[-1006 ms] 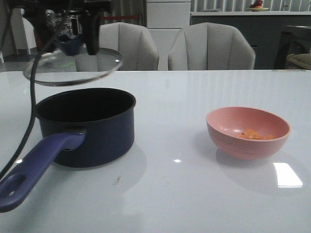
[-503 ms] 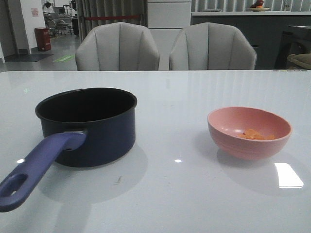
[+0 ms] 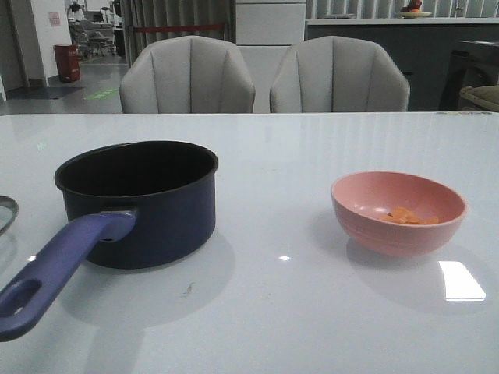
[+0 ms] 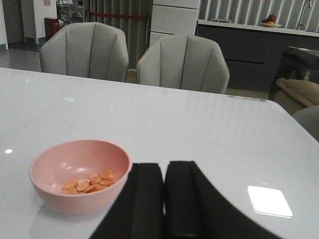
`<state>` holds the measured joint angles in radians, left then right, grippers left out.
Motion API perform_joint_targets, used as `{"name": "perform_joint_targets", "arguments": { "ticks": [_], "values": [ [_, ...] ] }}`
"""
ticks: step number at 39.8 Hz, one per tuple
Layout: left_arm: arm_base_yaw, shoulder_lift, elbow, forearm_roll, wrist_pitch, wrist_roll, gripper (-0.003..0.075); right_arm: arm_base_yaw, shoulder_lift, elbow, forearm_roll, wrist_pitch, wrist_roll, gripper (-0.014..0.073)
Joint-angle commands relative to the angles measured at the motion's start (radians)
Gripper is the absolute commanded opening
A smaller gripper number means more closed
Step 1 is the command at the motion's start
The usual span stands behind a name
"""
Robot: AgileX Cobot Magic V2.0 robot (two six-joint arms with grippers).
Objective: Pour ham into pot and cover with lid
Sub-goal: 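Grasp the knob and lift the lid off the saucepan with left gripper, then set the glass lid down on the table beside the saucepan, left gripper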
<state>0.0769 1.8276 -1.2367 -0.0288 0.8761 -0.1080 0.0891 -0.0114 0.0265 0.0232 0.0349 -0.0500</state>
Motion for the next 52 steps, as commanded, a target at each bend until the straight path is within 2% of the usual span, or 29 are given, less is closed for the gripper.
{"name": "perform_joint_targets", "arguments": {
  "ticks": [1, 8, 12, 16, 18, 27, 36, 52],
  "values": [
    [-0.003, -0.017, -0.024, -0.03, -0.037, 0.016, 0.026, -0.006, -0.018, -0.005, -0.014, -0.078, -0.007, 0.0157],
    [-0.003, 0.008, -0.024, -0.03, -0.033, 0.016, 0.03, -0.006, -0.018, -0.005, -0.014, -0.078, -0.007, 0.0157],
    [-0.003, 0.013, -0.024, -0.03, -0.033, 0.016, 0.041, -0.006, -0.018, -0.005, -0.014, -0.078, -0.007, 0.0157],
    [-0.003, 0.013, -0.024, -0.03, -0.025, 0.016, 0.0559, -0.006, -0.018, -0.005, -0.014, -0.078, -0.007, 0.0157],
    [-0.003, 0.013, -0.024, -0.03, -0.013, 0.016, 0.0599, -0.006, -0.018, -0.005, -0.014, -0.078, -0.007, 0.0157],
    [-0.004, -0.001, -0.061, -0.023, 0.033, 0.048, 0.0606, -0.006, -0.018, -0.005, -0.014, -0.078, -0.007, 0.0157],
    [-0.032, -0.147, -0.033, -0.023, 0.007, 0.089, 0.0606, -0.006, -0.018, -0.005, -0.014, -0.078, -0.007, 0.0157],
    [-0.041, -0.598, 0.203, -0.039, -0.229, 0.096, 0.0606, -0.006, -0.018, -0.005, -0.014, -0.078, -0.007, 0.0157]
  ]
}}
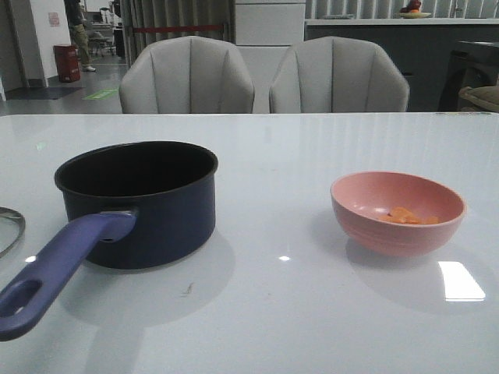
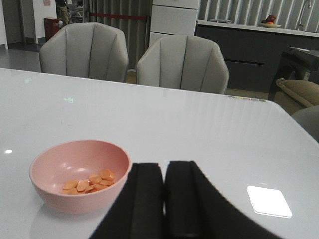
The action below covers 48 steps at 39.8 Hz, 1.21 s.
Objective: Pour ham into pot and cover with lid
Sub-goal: 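Set the glass lid down on the table beside the saucepan, left gripper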
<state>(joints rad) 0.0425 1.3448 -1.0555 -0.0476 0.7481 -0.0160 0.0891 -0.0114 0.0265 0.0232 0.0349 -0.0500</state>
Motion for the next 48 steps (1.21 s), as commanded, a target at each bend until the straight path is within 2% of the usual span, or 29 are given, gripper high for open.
{"name": "perform_joint_targets", "arguments": {
  "ticks": [1, 14, 24, 31, 41, 48],
  "values": [
    [-0.013, -0.149, 0.036, -0.022, -0.115, 0.004, 0.0606, -0.006, -0.018, -0.005, -0.014, -0.078, -0.007, 0.0157],
    [-0.164, -0.528, 0.257, -0.022, -0.28, 0.004, 0.0606, -0.006, -0.018, -0.005, -0.014, -0.078, -0.007, 0.0157],
    [-0.178, -0.869, 0.451, -0.022, -0.395, 0.004, 0.0606, -0.006, -0.018, -0.005, -0.014, -0.078, -0.007, 0.0157],
    [-0.213, -1.065, 0.566, 0.017, -0.412, 0.004, 0.0606, -0.006, -0.018, -0.005, -0.014, -0.078, -0.007, 0.0157],
    [-0.234, -1.277, 0.672, 0.017, -0.41, 0.004, 0.0606, -0.006, -0.018, -0.005, -0.014, -0.078, -0.007, 0.0157],
    [-0.258, -1.303, 0.688, 0.017, -0.436, 0.004, 0.0606, -0.006, -0.018, -0.005, -0.014, -0.078, -0.007, 0.0157]
  ]
}}
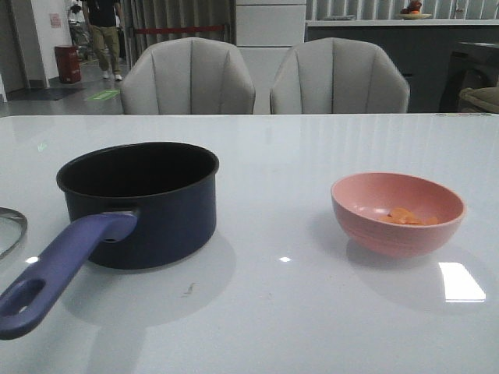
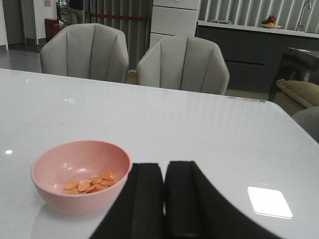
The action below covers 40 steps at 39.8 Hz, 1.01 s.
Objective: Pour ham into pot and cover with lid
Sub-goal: 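Set the glass lid down on the table beside the saucepan, left gripper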
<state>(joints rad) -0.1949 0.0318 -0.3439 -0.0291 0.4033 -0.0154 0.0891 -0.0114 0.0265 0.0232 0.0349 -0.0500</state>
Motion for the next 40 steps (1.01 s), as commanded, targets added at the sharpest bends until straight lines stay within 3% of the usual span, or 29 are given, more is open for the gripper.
{"name": "perform_joint_targets", "arguments": {
  "ticks": [1, 9, 15, 21, 31, 40],
  "values": [
    [-0.028, 0.01, -0.022, -0.002, -0.091, 0.003, 0.0606, -0.006, -0.018, -0.005, -0.014, -0.078, -0.007, 0.0157],
    [-0.056, 0.01, -0.014, -0.002, -0.109, 0.003, 0.0606, -0.006, -0.018, -0.005, -0.014, -0.098, -0.007, 0.0157],
    [-0.056, 0.01, -0.014, 0.0, -0.109, 0.003, 0.0606, -0.005, -0.018, -0.017, 0.003, -0.244, -0.006, 0.0157],
    [-0.056, 0.01, -0.014, 0.004, -0.114, 0.003, 0.0606, -0.005, 0.046, -0.136, 0.021, -0.12, -0.007, 0.0157],
    [-0.056, 0.01, -0.014, 0.008, -0.114, 0.003, 0.0606, -0.005, 0.336, -0.338, 0.025, 0.088, -0.006, 0.0157],
    [-0.056, 0.01, -0.014, 0.008, -0.114, 0.003, 0.0606, -0.005, 0.411, -0.343, 0.025, 0.087, -0.006, 0.0157]
  ]
}}
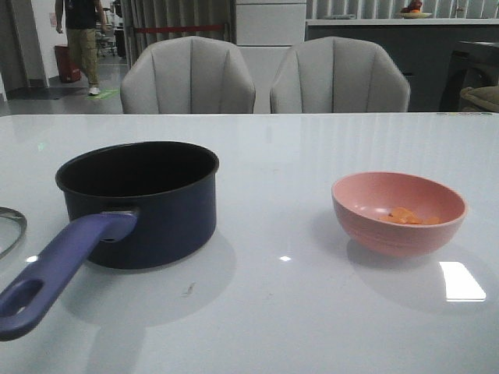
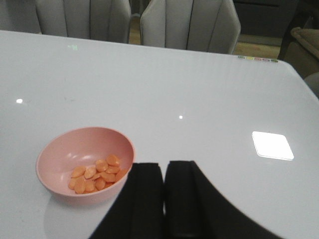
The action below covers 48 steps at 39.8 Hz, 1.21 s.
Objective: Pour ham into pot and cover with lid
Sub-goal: 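Lower the right gripper to the pink bowl rim and grasp it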
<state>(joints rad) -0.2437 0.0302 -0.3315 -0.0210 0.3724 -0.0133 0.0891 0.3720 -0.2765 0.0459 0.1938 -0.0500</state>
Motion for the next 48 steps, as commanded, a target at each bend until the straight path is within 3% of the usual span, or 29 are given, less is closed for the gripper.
{"name": "perform_joint_targets", "arguments": {
  "ticks": [1, 7, 15, 18, 23, 38, 48],
  "values": [
    [-0.007, 0.012, -0.026, 0.0, -0.081, 0.001, 0.0606, -0.005, 0.03, -0.04, 0.002, -0.077, -0.006, 0.0159],
    [-0.007, 0.012, -0.024, 0.0, -0.079, 0.001, 0.0606, -0.005, 0.081, -0.041, 0.002, -0.117, -0.006, 0.0208],
    [-0.007, 0.012, -0.024, 0.0, -0.083, 0.001, 0.0606, -0.005, 0.203, -0.077, 0.057, -0.107, -0.005, 0.0445],
    [-0.007, 0.012, -0.024, 0.0, -0.085, 0.001, 0.0606, -0.005, 0.256, -0.105, 0.106, -0.107, -0.005, 0.0477],
    [-0.007, 0.012, -0.024, 0.0, -0.087, 0.001, 0.0606, -0.005, 0.369, -0.187, 0.182, -0.062, -0.005, 0.0479],
    [-0.007, 0.012, -0.024, 0.0, -0.076, 0.001, 0.0606, -0.005, 0.914, -0.599, 0.187, 0.269, -0.014, 0.0468],
    [-0.005, 0.012, -0.024, 0.0, -0.076, 0.001, 0.0606, -0.005, 1.163, -0.769, 0.172, 0.374, -0.025, 0.0468]
  ]
}}
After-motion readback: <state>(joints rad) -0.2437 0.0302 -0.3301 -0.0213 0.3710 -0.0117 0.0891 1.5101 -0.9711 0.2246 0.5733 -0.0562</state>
